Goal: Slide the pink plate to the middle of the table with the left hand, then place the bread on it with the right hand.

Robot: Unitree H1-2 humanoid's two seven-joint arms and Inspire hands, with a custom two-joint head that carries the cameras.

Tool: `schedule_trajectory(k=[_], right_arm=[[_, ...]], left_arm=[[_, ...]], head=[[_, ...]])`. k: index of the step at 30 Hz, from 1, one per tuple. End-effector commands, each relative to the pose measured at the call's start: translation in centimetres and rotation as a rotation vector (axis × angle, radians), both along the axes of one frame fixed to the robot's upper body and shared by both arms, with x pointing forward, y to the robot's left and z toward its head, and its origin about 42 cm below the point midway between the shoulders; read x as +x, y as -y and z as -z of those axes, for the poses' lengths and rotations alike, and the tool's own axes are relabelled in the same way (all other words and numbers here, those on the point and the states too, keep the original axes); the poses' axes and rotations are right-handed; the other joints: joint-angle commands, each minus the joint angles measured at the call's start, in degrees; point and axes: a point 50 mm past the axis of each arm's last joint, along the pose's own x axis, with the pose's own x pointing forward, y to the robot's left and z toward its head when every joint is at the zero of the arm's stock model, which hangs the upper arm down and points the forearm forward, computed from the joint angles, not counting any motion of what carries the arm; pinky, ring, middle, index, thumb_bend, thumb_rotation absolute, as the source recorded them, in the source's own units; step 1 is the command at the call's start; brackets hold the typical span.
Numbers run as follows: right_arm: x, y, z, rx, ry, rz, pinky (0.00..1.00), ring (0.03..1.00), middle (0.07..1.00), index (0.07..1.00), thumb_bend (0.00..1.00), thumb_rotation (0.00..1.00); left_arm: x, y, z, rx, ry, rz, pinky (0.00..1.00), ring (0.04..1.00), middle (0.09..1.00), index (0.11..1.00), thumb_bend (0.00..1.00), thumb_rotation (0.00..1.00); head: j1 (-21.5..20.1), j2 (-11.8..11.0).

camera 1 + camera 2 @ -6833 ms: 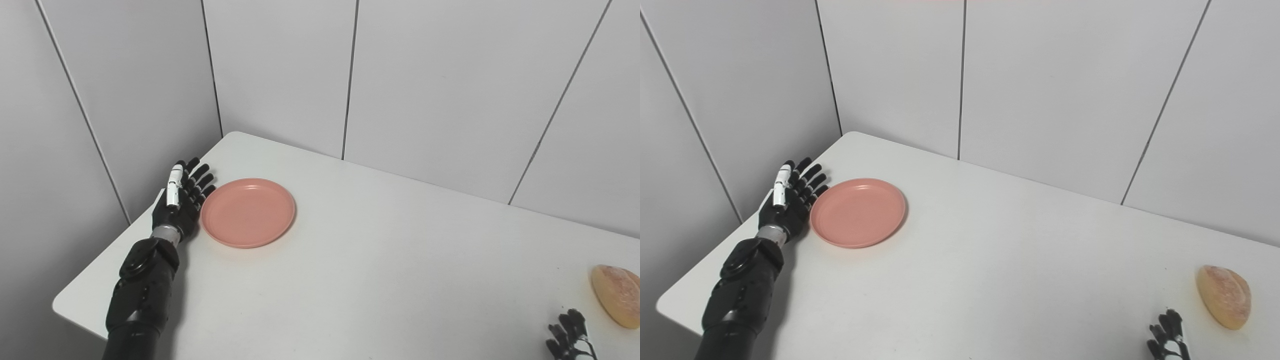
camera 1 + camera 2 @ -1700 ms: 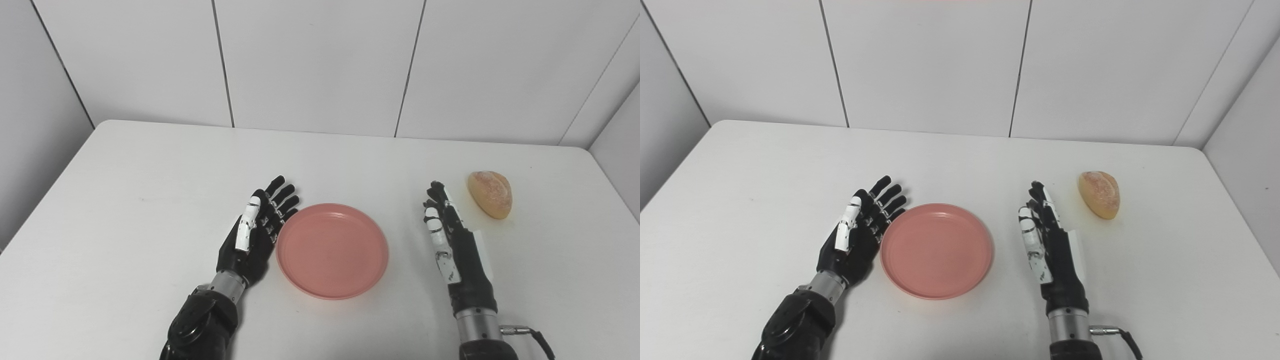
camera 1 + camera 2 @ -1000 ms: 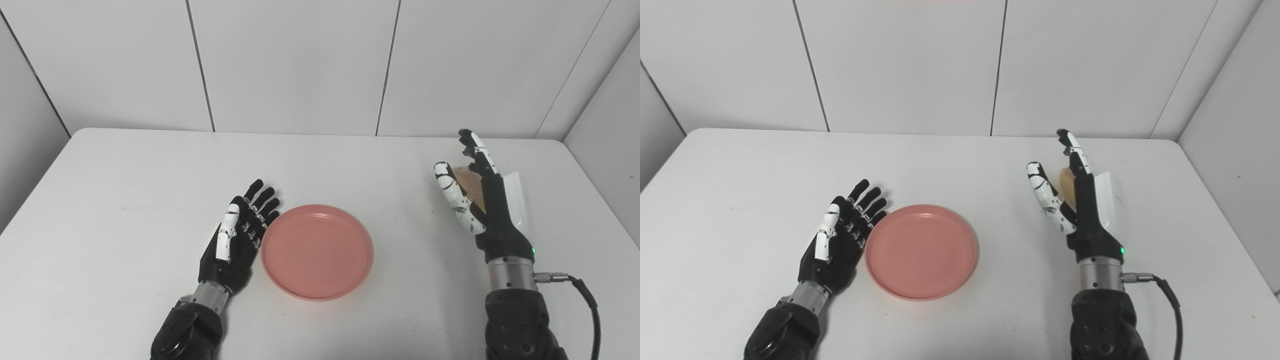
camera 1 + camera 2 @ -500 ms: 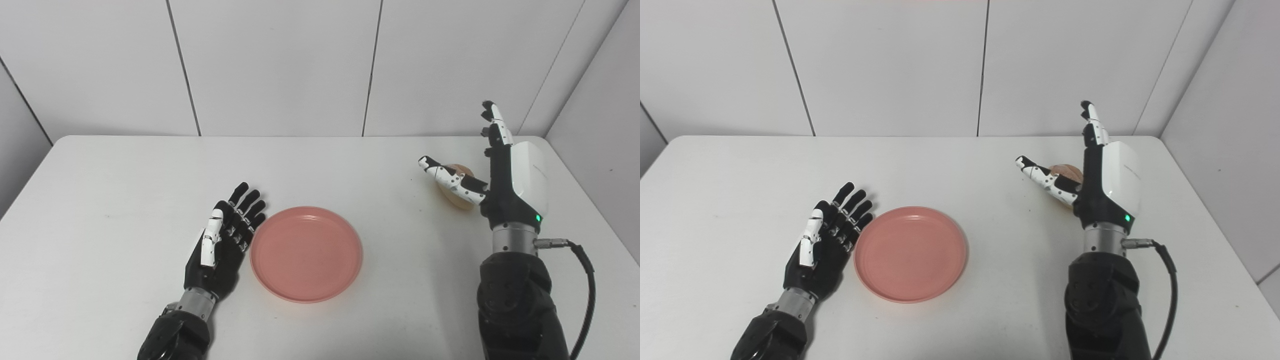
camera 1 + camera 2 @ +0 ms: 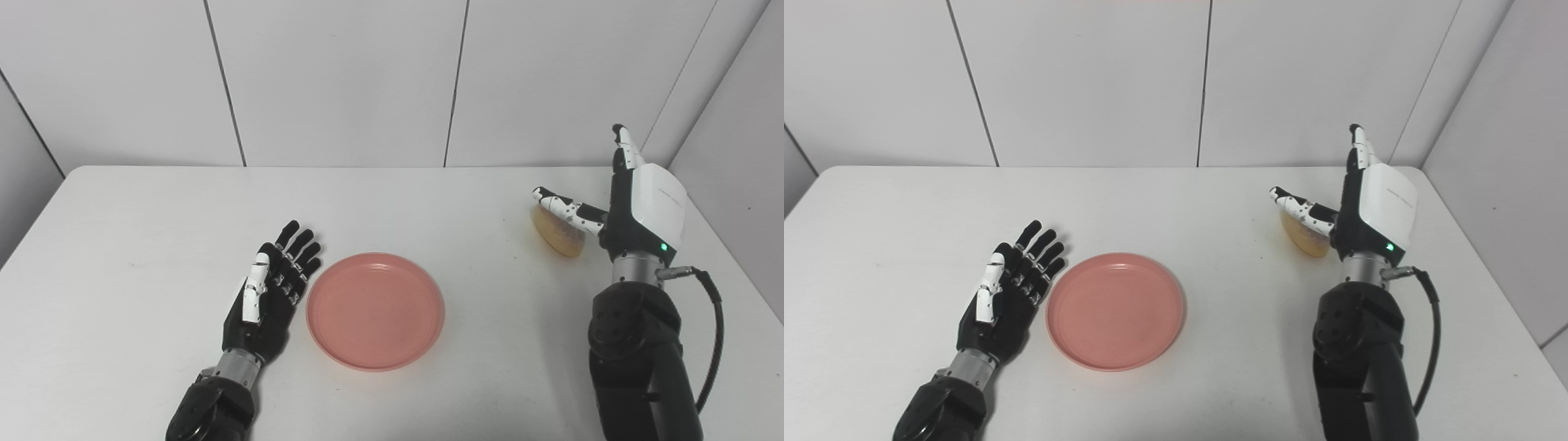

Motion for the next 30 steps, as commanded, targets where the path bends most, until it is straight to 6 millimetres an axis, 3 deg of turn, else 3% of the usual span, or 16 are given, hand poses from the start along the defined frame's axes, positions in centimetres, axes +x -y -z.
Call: schedule_trajectory(k=[1, 12, 15, 30], right_arm=[[0.7, 0.6, -1.8, -0.023, 0.064, 0.034, 0.71, 0.853, 0.911, 0.940, 0.87, 0.56], [3.2, 1.7, -0.2, -0.003, -0.048, 0.051, 0.79, 0.906, 0.942, 0.960, 0.86, 0.57], [3.9, 2.0, 0.0, -0.013, -0.069, 0.056, 0.86, 0.918, 0.940, 0.958, 0.89, 0.60], [7.2, 2.2, 0.5, -0.035, -0.145, 0.087, 0.87, 0.916, 0.937, 0.958, 0.95, 0.62]], left_arm=[[-0.9, -0.8, 2.3, -0.003, -0.079, -0.009, 0.97, 0.943, 0.945, 0.939, 0.34, 1.00], [-0.9, -1.0, 2.3, -0.009, -0.091, -0.015, 0.96, 0.934, 0.936, 0.923, 0.33, 1.00], [-0.9, -1.0, 2.4, -0.017, -0.093, -0.013, 0.97, 0.940, 0.943, 0.929, 0.33, 1.00], [-1.0, -1.3, 2.6, -0.019, -0.099, -0.013, 0.98, 0.940, 0.941, 0.933, 0.32, 1.00]], head=[[0.04, 0.08], [-0.37, 0.12], [-0.21, 0.03], [-0.43, -0.27]])
